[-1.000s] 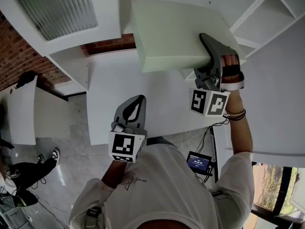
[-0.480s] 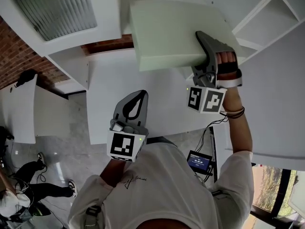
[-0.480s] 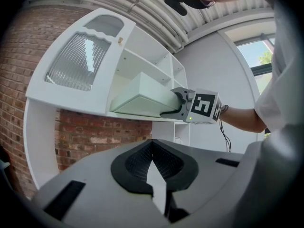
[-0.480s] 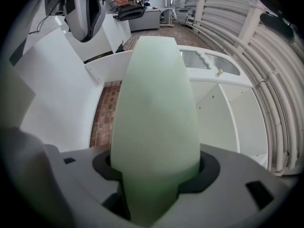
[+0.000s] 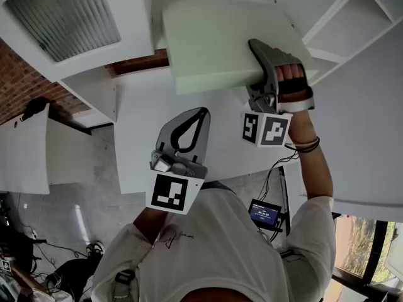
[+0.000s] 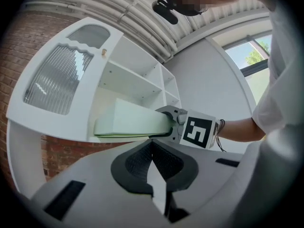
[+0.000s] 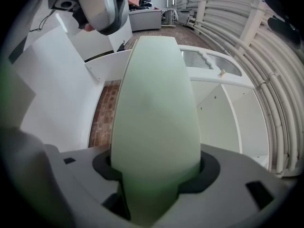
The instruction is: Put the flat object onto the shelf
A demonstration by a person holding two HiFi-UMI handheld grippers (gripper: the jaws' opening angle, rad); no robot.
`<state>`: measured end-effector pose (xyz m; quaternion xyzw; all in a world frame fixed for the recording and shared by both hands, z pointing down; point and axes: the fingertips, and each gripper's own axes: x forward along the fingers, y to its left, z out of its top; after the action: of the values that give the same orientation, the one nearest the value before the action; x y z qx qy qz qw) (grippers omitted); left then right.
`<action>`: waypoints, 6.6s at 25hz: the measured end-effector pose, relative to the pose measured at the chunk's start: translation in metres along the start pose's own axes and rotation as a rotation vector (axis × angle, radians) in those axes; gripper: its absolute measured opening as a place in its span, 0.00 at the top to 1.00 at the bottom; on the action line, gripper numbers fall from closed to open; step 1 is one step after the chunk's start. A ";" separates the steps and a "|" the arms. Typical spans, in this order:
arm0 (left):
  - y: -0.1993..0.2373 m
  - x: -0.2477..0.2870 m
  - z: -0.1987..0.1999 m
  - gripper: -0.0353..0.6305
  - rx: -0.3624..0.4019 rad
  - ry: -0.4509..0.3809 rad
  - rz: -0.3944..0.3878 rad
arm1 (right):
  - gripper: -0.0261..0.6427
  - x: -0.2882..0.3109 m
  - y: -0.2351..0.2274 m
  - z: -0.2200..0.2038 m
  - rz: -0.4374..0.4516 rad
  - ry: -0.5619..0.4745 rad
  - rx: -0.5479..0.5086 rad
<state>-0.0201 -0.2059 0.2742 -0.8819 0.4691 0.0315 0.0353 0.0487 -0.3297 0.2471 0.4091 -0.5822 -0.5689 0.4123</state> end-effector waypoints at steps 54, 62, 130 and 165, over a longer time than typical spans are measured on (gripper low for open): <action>-0.028 0.102 0.026 0.93 0.043 -0.055 -0.082 | 0.53 -0.012 0.009 -0.001 -0.045 -0.176 0.016; -0.033 0.108 0.023 0.93 0.051 -0.052 -0.089 | 0.53 -0.019 0.012 -0.008 -0.048 -0.174 0.029; 0.106 0.134 0.009 0.93 -0.020 -0.012 0.156 | 0.92 0.039 -0.008 -0.078 -0.154 -0.028 0.791; 0.058 0.061 -0.057 0.93 -0.146 0.105 0.142 | 0.92 -0.047 0.068 -0.053 0.096 -0.015 1.424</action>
<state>-0.0326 -0.2941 0.3237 -0.8470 0.5282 0.0218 -0.0559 0.1130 -0.3015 0.3152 0.5488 -0.8326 -0.0346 0.0656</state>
